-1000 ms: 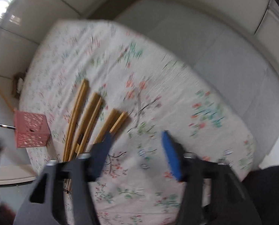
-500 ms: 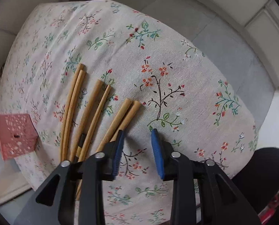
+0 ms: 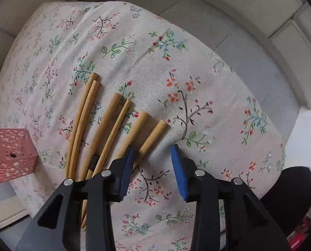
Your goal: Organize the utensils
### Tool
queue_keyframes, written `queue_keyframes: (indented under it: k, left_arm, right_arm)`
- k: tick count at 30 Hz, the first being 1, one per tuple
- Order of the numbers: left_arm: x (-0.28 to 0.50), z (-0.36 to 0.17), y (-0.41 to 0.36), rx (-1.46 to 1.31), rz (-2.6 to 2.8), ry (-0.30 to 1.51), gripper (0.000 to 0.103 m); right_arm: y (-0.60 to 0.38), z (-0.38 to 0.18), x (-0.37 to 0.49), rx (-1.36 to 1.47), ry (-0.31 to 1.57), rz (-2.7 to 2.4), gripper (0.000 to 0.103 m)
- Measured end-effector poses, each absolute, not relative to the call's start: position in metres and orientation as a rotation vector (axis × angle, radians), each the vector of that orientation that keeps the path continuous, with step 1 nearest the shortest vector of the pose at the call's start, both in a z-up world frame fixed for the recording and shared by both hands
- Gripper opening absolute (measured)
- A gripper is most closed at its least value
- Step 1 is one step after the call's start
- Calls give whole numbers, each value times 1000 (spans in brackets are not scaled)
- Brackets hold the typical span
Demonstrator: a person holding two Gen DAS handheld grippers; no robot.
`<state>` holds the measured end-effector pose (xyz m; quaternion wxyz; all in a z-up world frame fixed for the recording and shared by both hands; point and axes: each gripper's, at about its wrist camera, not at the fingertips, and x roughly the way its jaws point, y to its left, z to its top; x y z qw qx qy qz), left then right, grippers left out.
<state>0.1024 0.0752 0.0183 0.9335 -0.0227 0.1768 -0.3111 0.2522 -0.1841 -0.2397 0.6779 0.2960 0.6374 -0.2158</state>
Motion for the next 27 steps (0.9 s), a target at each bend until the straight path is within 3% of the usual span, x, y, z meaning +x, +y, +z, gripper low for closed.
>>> queue_keyframes:
  k: [3,5,8,13,27]
  left_arm:
    - [103,19,79,-58,-633,358,4]
    - [103,20,80,-61,-636,357,4]
    - [102,19,81,-58,-633,358,5]
    - [104,17,81,-66,-613,375,4]
    - [108,22,74,-144,-581,403,4]
  right_arm:
    - [-166,-238,259,538,1425,-490,41]
    - [-159,-237,256,470,1403,-440,23]
    - [-174,-238,244,550,1362,-342,8]
    - [-189,-214,218,638,1099,-173,8]
    - [-158,-92,120,288,529,-18,8]
